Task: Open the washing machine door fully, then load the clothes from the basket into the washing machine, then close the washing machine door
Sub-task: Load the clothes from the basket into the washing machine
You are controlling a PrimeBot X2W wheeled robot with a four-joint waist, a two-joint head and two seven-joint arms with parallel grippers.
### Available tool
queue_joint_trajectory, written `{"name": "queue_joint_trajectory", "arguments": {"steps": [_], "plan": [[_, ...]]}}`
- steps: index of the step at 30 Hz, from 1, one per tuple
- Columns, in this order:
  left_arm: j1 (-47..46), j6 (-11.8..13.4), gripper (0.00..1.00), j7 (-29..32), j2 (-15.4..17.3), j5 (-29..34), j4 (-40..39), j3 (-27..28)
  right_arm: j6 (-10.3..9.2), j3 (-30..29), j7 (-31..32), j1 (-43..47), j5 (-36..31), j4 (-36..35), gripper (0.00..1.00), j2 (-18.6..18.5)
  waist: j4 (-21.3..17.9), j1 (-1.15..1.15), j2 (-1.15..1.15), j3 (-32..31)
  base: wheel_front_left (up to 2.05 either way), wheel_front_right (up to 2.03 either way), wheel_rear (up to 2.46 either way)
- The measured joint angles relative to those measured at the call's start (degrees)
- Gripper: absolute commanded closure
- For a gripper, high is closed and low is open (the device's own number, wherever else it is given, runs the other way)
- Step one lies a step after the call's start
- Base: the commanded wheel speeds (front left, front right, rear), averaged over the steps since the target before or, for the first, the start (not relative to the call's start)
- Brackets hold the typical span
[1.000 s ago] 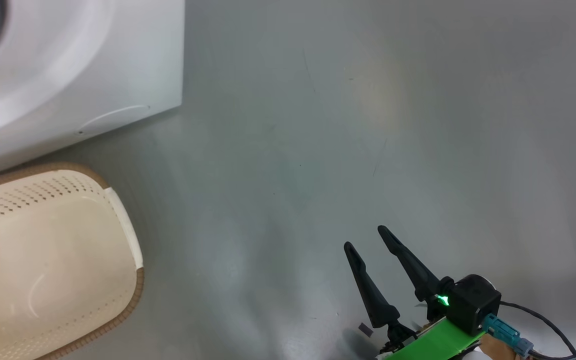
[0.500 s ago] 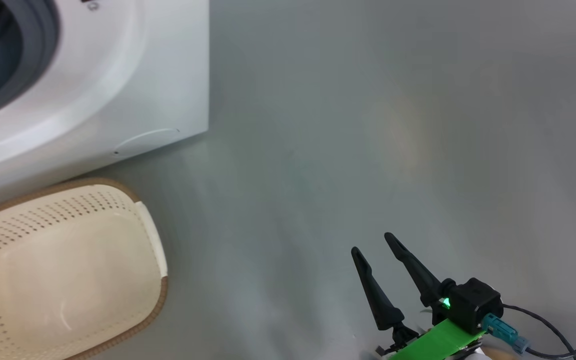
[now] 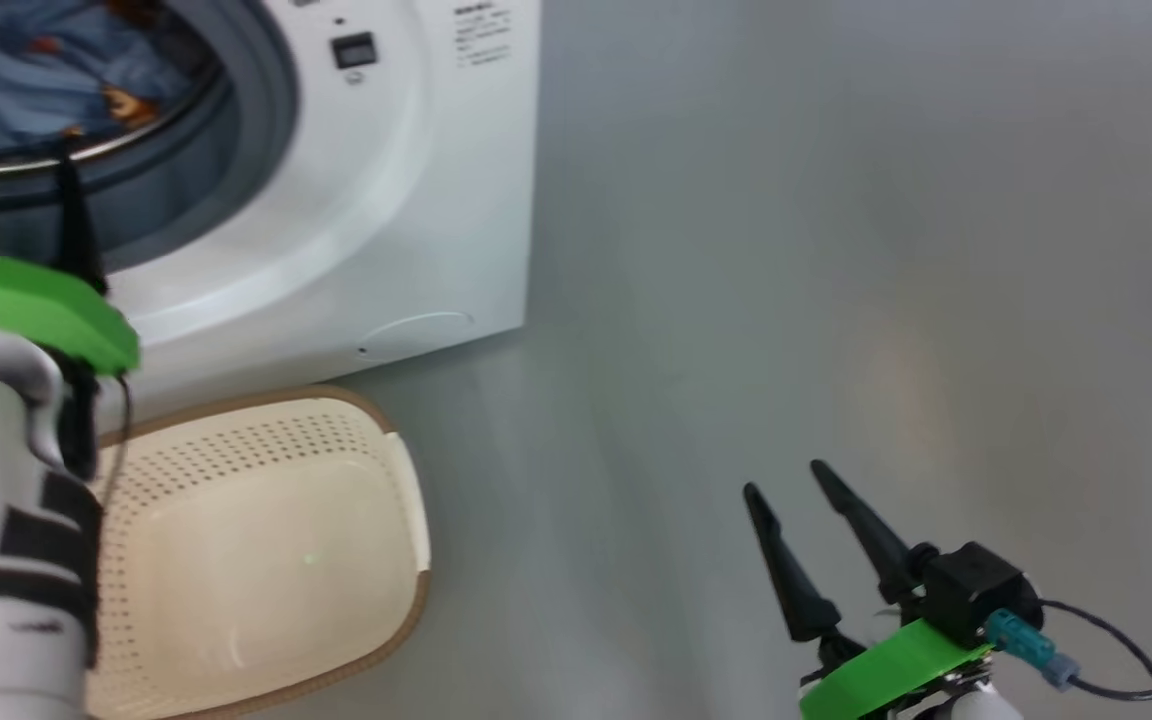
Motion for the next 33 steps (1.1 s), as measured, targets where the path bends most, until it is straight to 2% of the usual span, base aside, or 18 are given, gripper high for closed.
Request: {"name": "queue_joint_trajectory", "arguments": {"steps": [8,15,26,33], "plan": [[13.0,-1.4,0.00,0.0,-4.7,0.0,-8.6,-2.1,0.00,-4.4,0.0,-0.6,-2.5,1.8,0.00,-0.1,5.5,0.00,0.00,-3.9,0.00,0.00,0.00],[24.1,-1.7,0.00,0.0,-6.8,-0.3,-16.9,-2.6,0.00,-6.8,0.0,-0.6,-4.5,4.0,0.00,-0.2,9.9,0.00,0.00,-8.2,0.00,0.00,0.00],[41.8,-1.4,0.00,0.1,-8.4,-0.3,-30.7,-1.1,0.01,-8.4,0.0,0.0,-4.9,5.1,0.00,-0.2,12.8,0.00,0.00,-14.4,0.00,0.00,0.00],[53.1,0.5,0.00,0.0,-8.6,-0.4,-39.1,-1.1,0.01,-8.2,0.0,2.6,-4.3,5.8,0.00,-0.2,13.4,0.00,0.00,-18.8,0.00,0.00,0.00]]}}
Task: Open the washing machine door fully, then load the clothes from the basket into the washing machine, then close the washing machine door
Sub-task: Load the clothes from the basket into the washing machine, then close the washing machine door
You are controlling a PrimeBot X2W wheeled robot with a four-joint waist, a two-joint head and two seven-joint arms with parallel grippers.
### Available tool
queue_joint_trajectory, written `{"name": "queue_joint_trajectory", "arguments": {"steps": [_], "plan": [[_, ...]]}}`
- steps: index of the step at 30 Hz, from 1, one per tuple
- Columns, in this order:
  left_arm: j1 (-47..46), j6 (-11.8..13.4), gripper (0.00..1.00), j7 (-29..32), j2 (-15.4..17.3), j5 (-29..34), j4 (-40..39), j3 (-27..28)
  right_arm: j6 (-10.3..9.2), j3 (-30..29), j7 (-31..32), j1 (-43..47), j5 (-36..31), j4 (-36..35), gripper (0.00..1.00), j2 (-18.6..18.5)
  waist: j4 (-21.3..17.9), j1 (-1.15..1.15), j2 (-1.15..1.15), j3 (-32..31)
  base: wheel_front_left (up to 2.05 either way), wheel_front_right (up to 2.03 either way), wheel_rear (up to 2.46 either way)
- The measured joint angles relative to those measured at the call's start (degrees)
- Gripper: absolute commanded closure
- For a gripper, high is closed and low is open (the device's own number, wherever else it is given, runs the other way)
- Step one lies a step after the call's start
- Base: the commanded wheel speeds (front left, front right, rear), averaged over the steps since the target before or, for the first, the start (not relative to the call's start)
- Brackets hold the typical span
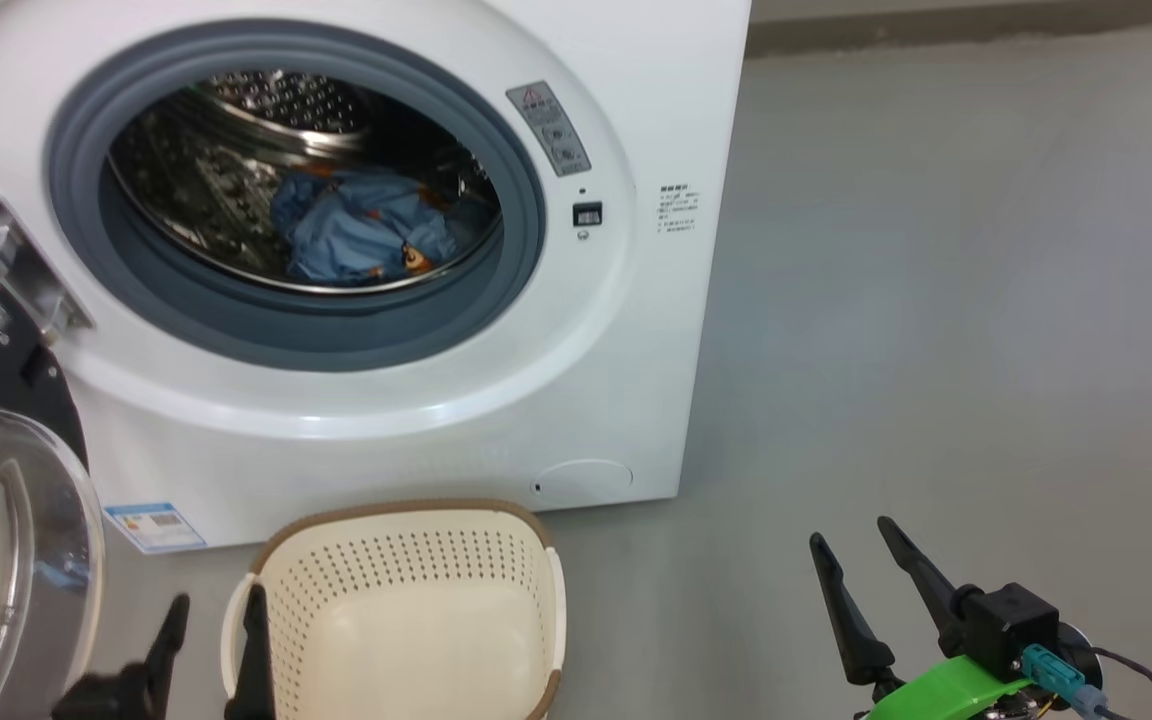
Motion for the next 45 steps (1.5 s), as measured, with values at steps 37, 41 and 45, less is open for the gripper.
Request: {"name": "queue_joint_trajectory", "arguments": {"steps": [37,41,45], "plan": [[10.1,4.1,0.00,0.0,0.0,-2.4,-9.7,-2.1,-0.01,-1.6,0.0,2.1,0.8,1.0,0.00,0.0,-1.4,0.00,0.00,-4.1,0.00,0.00,0.00],[10.1,4.1,0.00,0.0,0.0,-2.4,-10.1,-2.2,0.00,-1.8,0.0,2.8,0.8,1.1,0.00,0.1,-1.2,0.00,0.00,-4.0,0.00,0.00,0.00],[10.1,4.1,0.00,0.0,0.0,-2.4,-10.3,-2.2,-0.01,-1.8,0.0,3.1,0.8,1.2,0.00,0.1,-1.2,0.00,0.00,-3.8,0.00,0.00,0.00]]}}
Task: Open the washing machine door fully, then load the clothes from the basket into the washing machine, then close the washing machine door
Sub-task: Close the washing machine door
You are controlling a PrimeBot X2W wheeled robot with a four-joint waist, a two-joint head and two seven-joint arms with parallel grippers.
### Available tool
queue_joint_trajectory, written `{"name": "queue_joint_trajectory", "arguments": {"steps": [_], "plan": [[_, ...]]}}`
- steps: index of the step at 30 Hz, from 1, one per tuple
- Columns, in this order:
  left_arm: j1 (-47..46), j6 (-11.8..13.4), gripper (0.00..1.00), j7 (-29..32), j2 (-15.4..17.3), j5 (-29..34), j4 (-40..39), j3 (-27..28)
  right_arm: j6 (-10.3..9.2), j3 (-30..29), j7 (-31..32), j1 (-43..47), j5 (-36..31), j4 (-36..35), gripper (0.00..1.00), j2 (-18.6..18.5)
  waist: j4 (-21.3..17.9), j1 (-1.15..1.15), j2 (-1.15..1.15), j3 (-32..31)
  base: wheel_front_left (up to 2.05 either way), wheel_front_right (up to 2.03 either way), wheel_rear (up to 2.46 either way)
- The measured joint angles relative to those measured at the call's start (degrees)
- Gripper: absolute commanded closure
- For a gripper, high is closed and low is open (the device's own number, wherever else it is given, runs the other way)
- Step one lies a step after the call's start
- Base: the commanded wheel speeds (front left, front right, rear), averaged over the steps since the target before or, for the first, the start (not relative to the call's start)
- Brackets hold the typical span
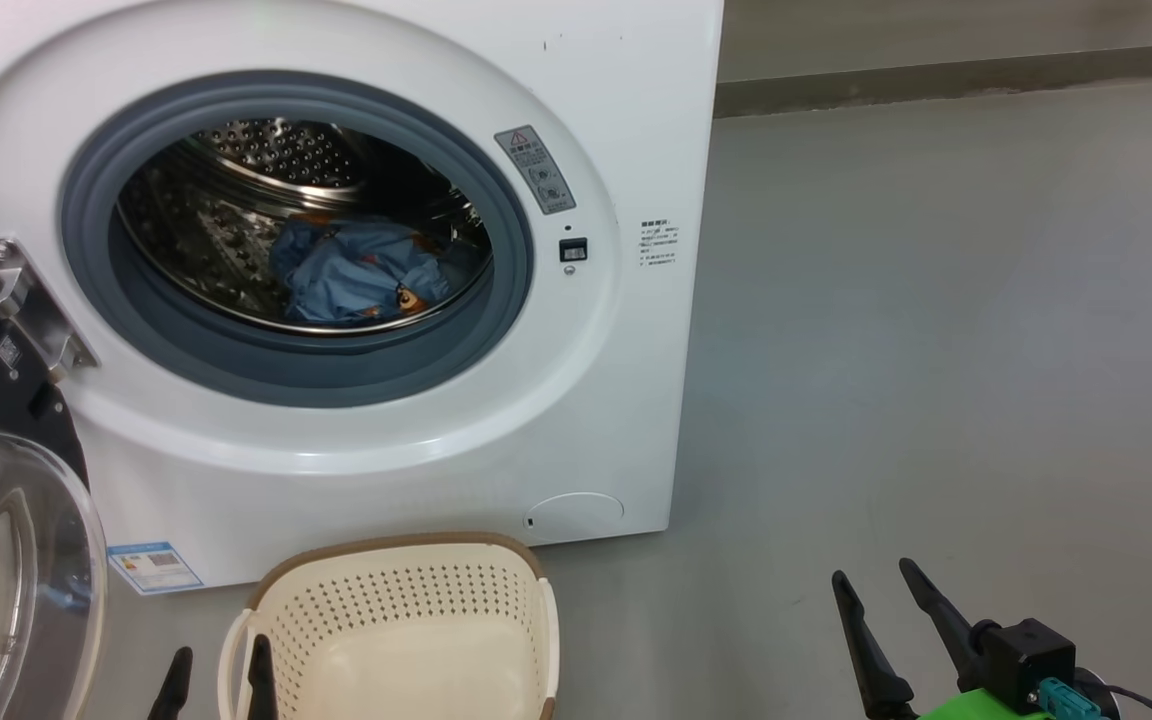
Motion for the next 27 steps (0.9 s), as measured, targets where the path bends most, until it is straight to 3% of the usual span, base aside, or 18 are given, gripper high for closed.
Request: {"name": "queue_joint_trajectory", "arguments": {"steps": [27], "plan": [[0.0,-0.6,0.00,0.0,0.0,0.0,0.1,0.1,0.01,-1.2,0.0,-0.1,-1.0,-0.6,0.00,0.0,-0.1,0.00,0.00,1.1,0.00,0.00,0.00]]}}
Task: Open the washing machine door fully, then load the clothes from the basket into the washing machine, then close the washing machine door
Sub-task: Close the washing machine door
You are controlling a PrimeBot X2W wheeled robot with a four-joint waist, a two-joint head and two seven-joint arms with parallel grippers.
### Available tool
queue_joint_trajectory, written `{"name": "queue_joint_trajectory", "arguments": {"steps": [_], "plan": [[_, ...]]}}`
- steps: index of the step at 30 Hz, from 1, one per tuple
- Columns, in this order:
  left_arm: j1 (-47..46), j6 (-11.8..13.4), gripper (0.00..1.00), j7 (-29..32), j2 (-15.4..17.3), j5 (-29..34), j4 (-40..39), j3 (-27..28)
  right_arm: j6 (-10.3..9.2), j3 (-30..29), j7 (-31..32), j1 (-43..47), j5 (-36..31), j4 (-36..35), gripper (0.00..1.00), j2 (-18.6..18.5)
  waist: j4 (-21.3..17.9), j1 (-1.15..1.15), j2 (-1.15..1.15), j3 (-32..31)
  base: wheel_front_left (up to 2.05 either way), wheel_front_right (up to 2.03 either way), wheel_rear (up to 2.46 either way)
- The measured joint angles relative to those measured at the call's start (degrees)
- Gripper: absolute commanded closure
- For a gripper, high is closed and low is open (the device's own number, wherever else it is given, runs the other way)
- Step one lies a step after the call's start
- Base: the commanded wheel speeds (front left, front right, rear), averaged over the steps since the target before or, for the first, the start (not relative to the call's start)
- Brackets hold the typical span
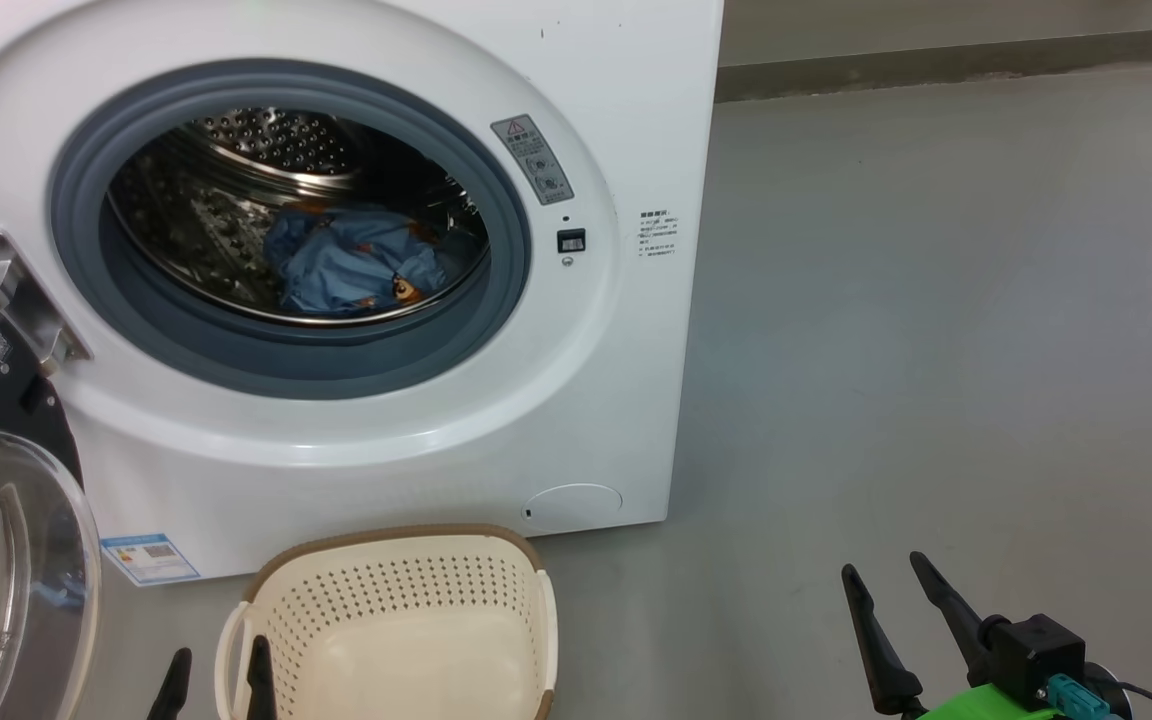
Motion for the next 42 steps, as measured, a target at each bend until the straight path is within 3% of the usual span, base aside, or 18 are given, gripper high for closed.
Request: {"name": "queue_joint_trajectory", "arguments": {"steps": [32,42], "plan": [[0.0,0.0,0.00,0.0,0.0,0.3,0.8,0.3,0.00,-0.1,0.0,0.0,-0.1,0.0,0.00,0.0,0.0,0.00,0.00,0.4,0.00,0.00,0.00],[0.0,0.1,0.00,0.0,0.0,0.4,1.0,0.3,0.00,-0.1,0.0,-0.1,-0.1,0.0,0.00,0.0,0.0,0.00,0.00,0.5,-0.90,0.90,0.00]]}}
